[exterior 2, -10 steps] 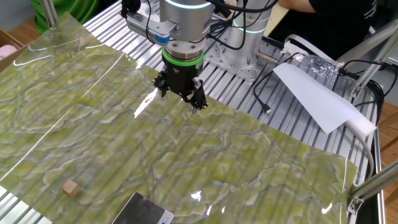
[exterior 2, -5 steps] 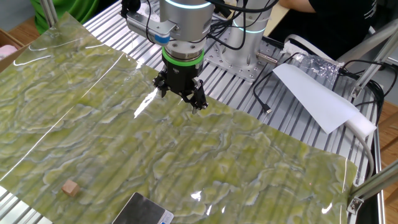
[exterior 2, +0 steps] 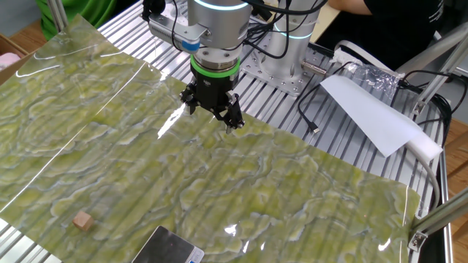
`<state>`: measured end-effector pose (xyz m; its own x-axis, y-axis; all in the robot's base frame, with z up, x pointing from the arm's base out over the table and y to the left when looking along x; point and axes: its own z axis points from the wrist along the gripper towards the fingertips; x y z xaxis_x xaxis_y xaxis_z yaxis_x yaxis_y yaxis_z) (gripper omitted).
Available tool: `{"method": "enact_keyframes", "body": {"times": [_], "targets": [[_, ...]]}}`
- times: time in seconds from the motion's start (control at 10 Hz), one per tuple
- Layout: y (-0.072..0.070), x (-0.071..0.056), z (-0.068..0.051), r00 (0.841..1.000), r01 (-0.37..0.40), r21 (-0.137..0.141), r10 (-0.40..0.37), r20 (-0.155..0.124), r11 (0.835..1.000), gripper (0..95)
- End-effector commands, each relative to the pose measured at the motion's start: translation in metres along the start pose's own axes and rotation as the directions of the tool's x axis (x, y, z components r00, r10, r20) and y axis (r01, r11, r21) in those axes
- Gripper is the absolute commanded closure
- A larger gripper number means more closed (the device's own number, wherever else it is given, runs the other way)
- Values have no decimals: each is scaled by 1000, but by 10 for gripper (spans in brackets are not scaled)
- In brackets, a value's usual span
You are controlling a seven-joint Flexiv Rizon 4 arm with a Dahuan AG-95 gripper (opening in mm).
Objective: Place the block on the scale
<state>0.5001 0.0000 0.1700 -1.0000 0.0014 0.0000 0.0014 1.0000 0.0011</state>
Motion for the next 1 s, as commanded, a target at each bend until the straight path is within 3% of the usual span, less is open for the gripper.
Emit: {"method": "enact_keyframes", "body": {"times": [0.1, 0.2, 0.3, 1.0], "targets": [[0, 0, 0, 996, -94, -157, 94, -13, 983, 950], [0, 0, 0, 994, -111, -177, 109, -17, 978, 950], [0, 0, 0, 993, -121, -179, 119, -19, 976, 950], [0, 0, 0, 985, -171, -178, 169, -26, 969, 950]]}}
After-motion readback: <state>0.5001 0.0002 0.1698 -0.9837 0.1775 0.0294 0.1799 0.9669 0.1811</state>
